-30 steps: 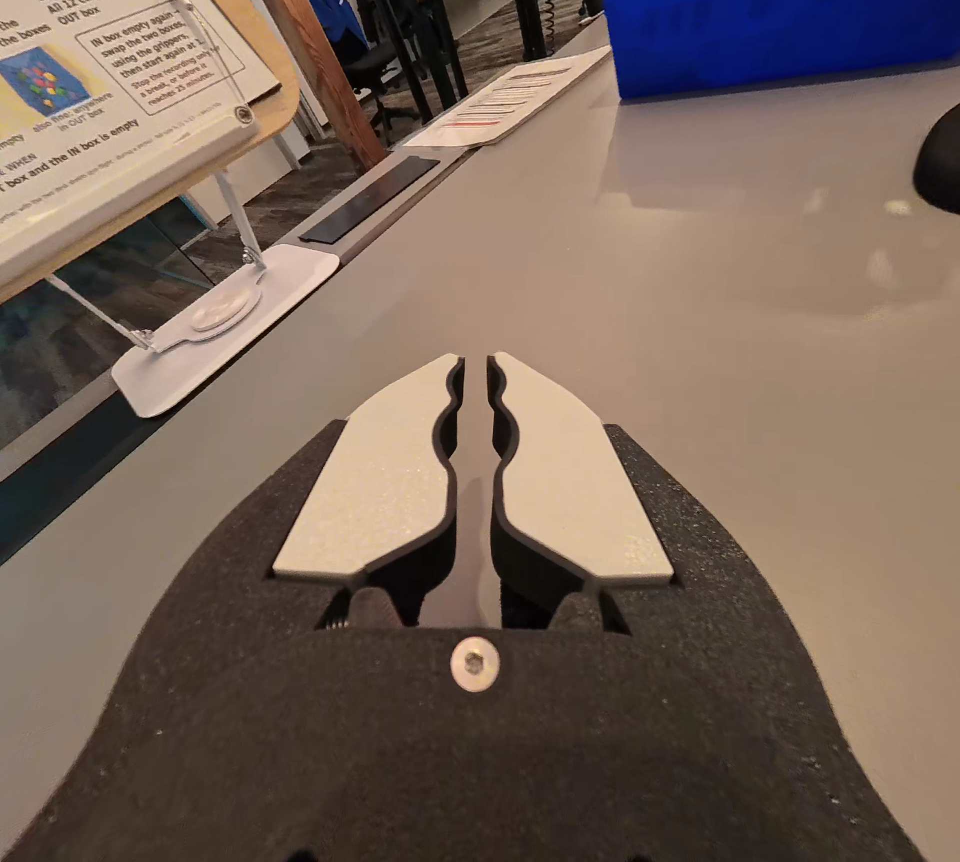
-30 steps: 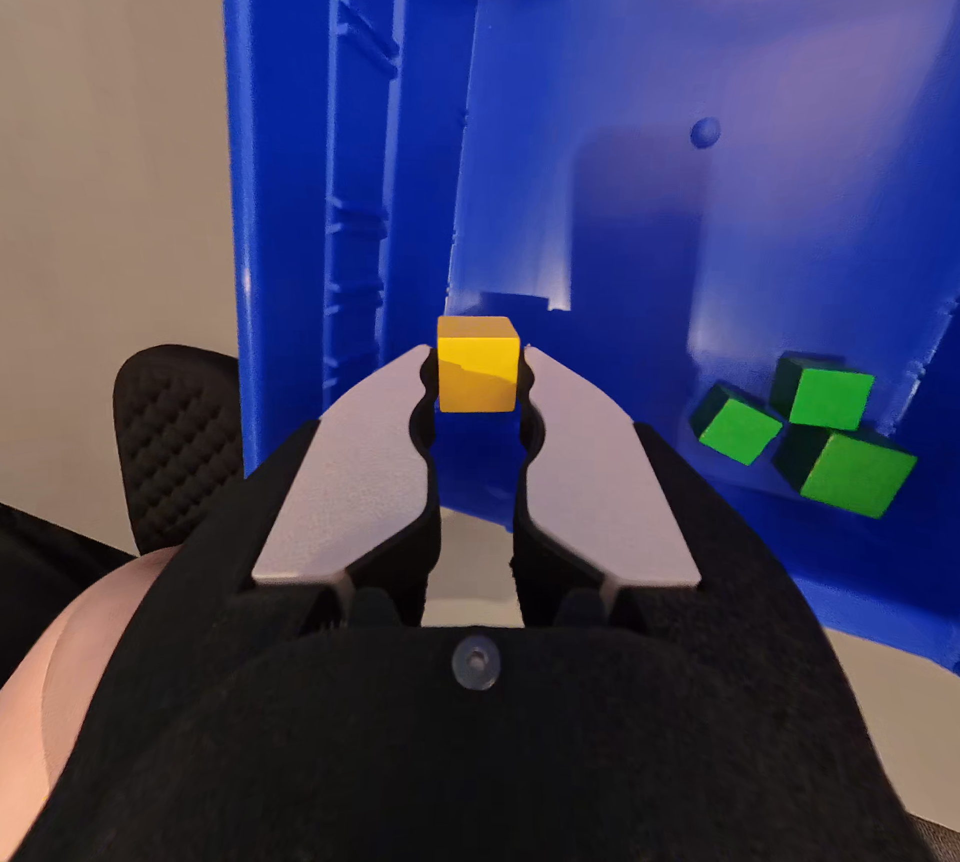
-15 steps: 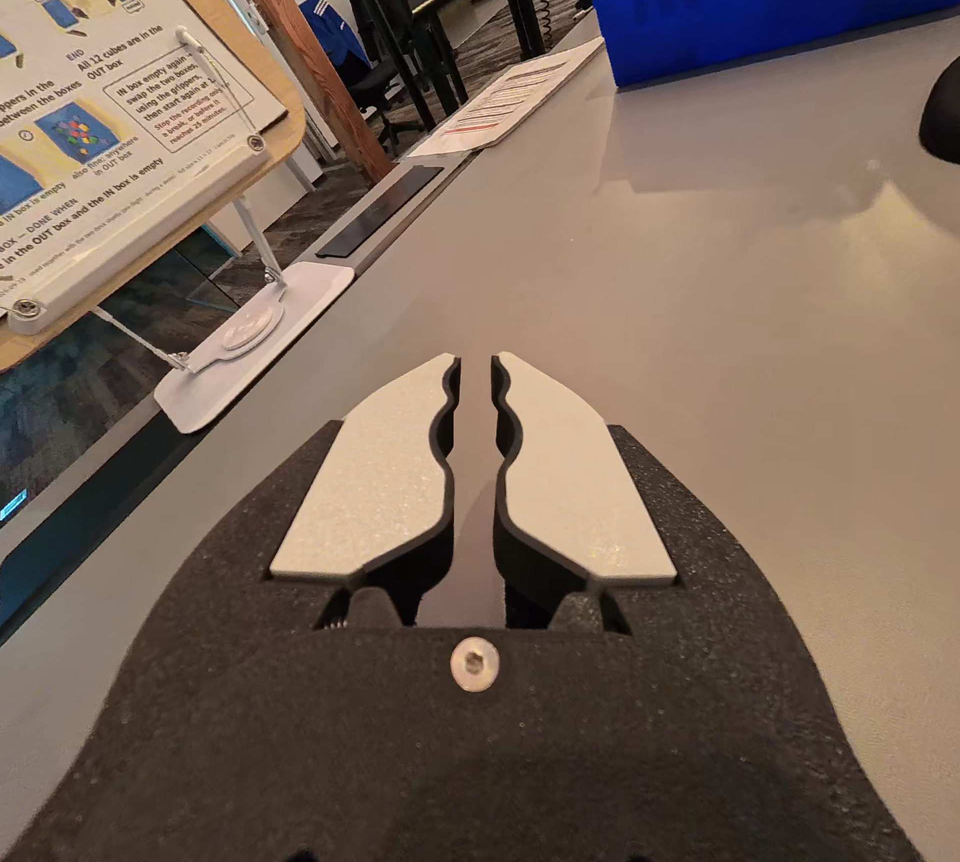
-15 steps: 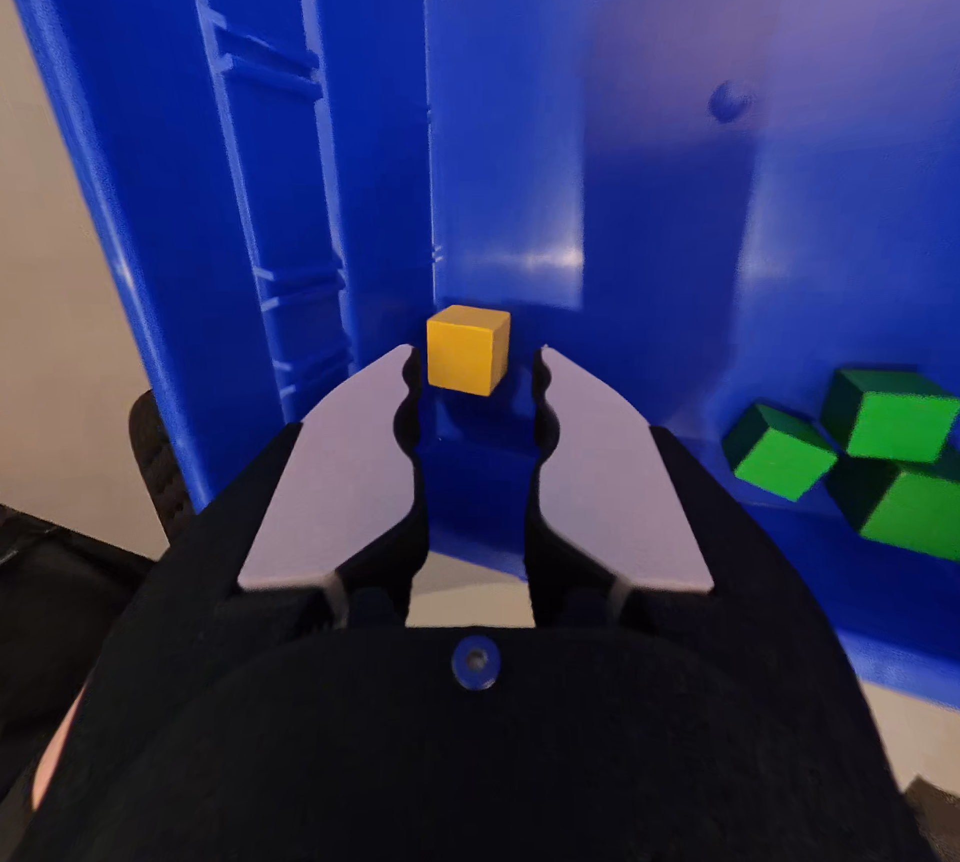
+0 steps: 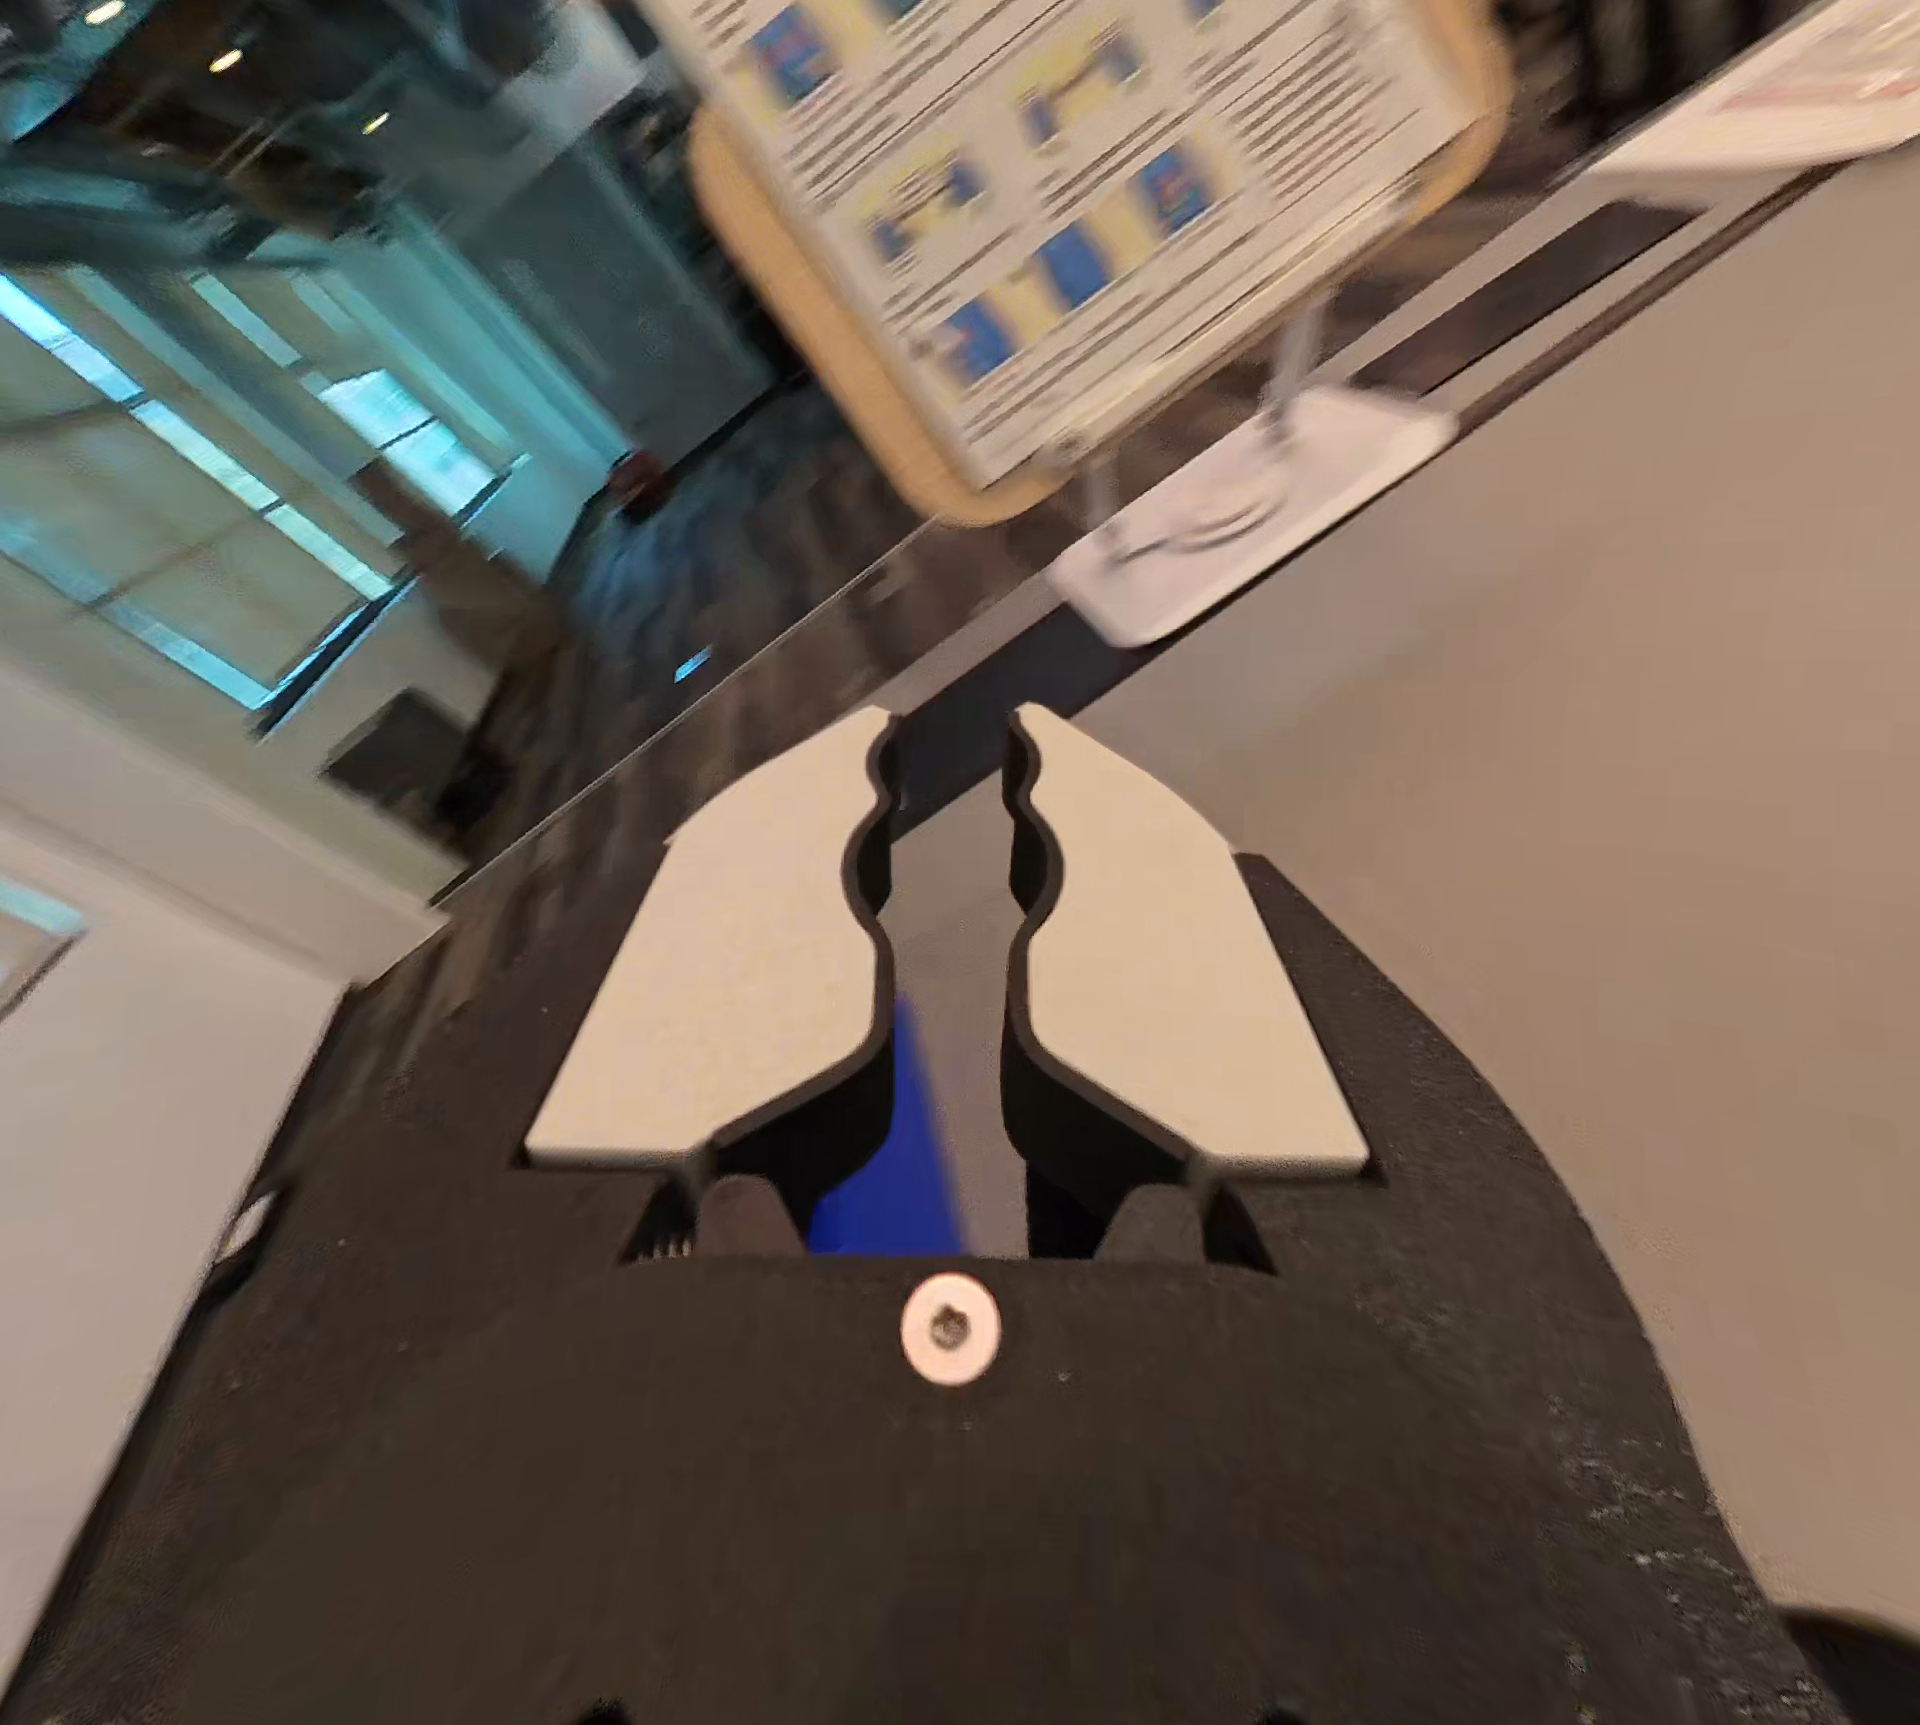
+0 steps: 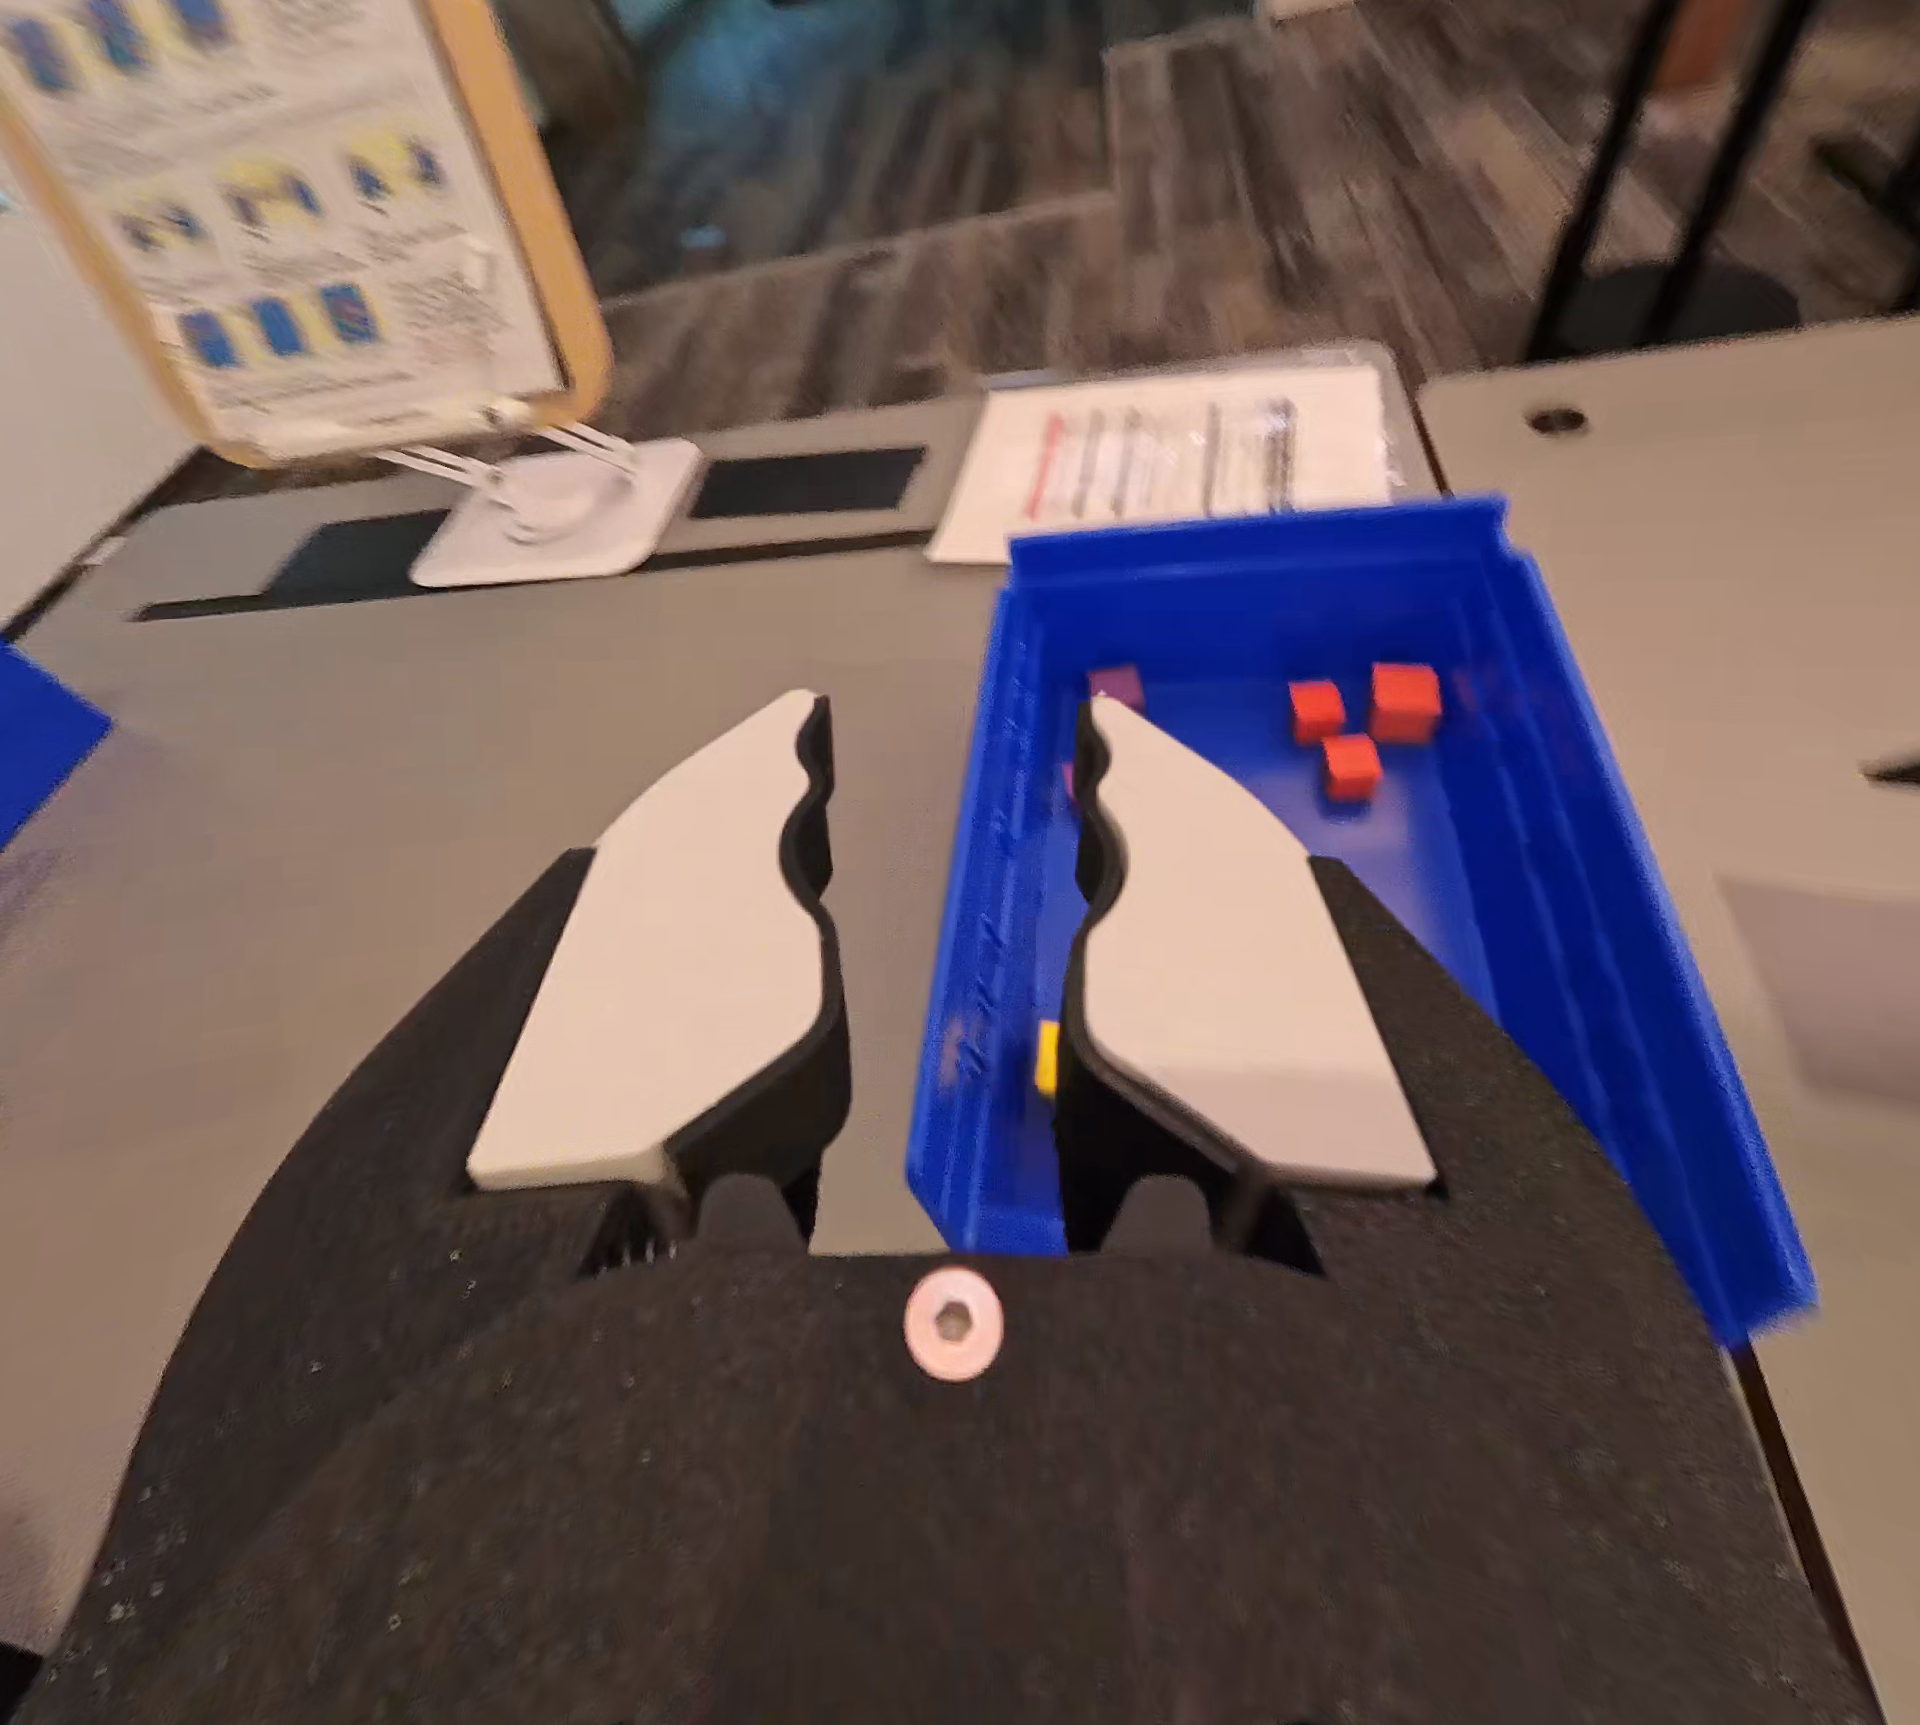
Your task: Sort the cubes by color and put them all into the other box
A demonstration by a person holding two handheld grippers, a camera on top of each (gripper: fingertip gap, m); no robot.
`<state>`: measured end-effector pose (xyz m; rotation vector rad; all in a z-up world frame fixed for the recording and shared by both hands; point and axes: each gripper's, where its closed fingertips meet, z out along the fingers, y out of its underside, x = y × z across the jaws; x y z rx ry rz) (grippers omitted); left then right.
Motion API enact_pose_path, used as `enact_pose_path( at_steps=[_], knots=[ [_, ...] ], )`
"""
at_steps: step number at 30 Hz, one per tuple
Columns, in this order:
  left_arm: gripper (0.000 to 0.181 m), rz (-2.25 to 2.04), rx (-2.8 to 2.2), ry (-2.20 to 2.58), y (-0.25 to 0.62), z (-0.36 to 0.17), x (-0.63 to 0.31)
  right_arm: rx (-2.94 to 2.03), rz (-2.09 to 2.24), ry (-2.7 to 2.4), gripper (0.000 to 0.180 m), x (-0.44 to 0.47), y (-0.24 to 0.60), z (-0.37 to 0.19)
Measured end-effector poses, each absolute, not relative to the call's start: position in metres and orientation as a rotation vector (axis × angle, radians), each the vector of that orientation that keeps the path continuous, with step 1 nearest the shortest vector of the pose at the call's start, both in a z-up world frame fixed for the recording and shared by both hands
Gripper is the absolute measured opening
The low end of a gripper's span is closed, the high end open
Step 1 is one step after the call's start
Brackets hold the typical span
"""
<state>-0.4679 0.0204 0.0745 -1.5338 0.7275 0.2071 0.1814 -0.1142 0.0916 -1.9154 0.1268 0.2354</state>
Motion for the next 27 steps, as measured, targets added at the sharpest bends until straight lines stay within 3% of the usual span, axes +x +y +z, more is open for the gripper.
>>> enact_pose_path(
  at_steps=[4,10,14,24,27],
  knots=[
    [0.019,0.366,-1.716,0.675,0.022,0.069,-0.579,-1.875,0.274,0.054,0.044,0.164,-0.098,0.106],
    [0.021,0.436,-2.019,0.874,0.039,-0.015,-0.674,-1.874,0.295,-0.097,0.045,0.125,-0.075,0.115],
    [0.025,0.375,-2.190,1.064,0.049,-0.072,-0.690,-1.848,0.335,-0.239,0.045,0.094,-0.076,0.122],
    [0.046,0.261,-2.398,1.201,0.073,-0.124,-0.700,-1.850,0.443,-0.276,0.041,0.075,-0.085,0.121],
    [0.041,0.306,-2.390,1.240,0.080,-0.128,-0.700,-1.883,0.427,-0.292,0.041,0.073,-0.084,0.115]
  ],
)
